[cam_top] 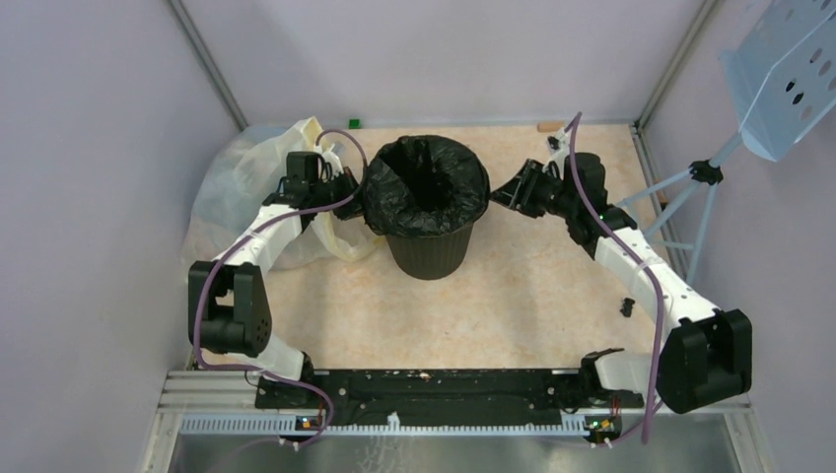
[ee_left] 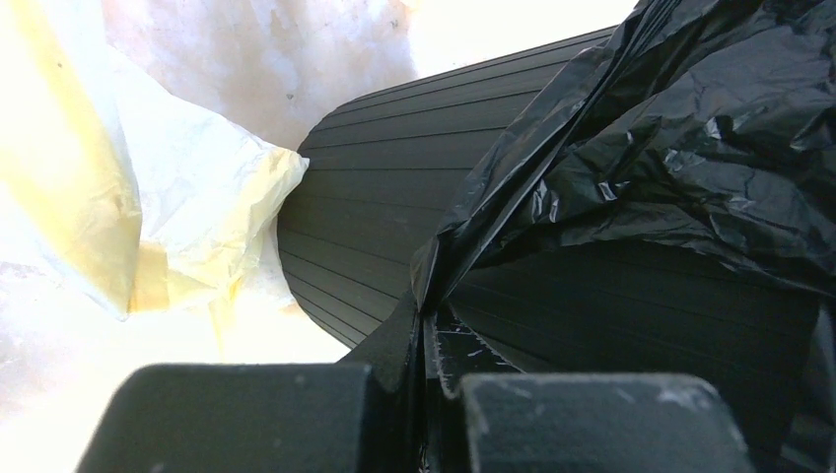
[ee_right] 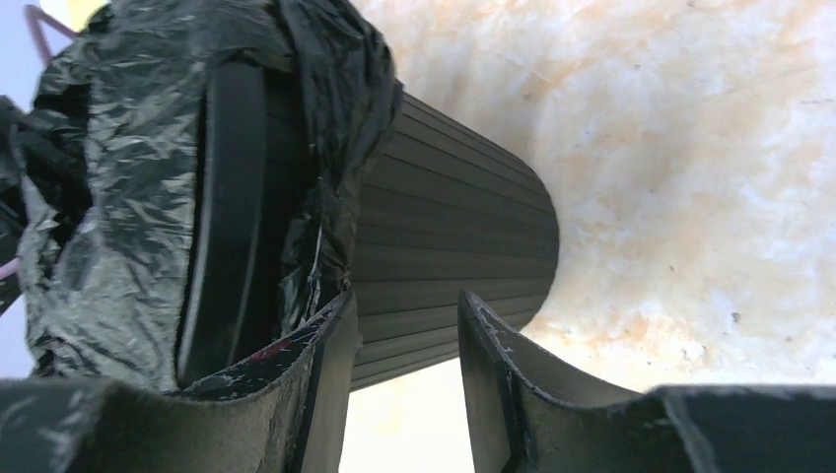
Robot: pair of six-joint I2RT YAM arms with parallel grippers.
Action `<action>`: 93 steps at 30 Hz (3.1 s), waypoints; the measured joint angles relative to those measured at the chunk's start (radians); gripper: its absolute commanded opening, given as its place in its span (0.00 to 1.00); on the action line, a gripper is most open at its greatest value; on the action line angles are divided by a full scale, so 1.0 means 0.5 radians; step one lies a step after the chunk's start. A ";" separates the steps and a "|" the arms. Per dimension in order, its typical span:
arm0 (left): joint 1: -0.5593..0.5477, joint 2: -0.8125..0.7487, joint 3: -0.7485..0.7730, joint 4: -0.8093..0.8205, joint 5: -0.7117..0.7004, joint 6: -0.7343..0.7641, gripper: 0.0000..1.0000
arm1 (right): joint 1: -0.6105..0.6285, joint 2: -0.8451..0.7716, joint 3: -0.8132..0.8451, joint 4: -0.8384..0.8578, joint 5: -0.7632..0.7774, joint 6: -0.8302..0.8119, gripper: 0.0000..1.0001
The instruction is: Put the trash bags into the trash bin
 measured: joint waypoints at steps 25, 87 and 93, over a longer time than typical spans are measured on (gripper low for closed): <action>0.002 0.000 0.085 -0.070 0.001 0.026 0.00 | 0.108 0.015 -0.011 0.050 -0.087 -0.053 0.28; -0.025 -0.758 -0.752 0.398 -0.585 -0.435 0.64 | 0.198 -0.101 -0.674 0.636 0.095 0.110 0.31; -0.025 -0.824 -0.758 0.262 -0.645 -0.397 0.55 | 0.198 -0.104 -0.674 0.594 0.097 0.070 0.34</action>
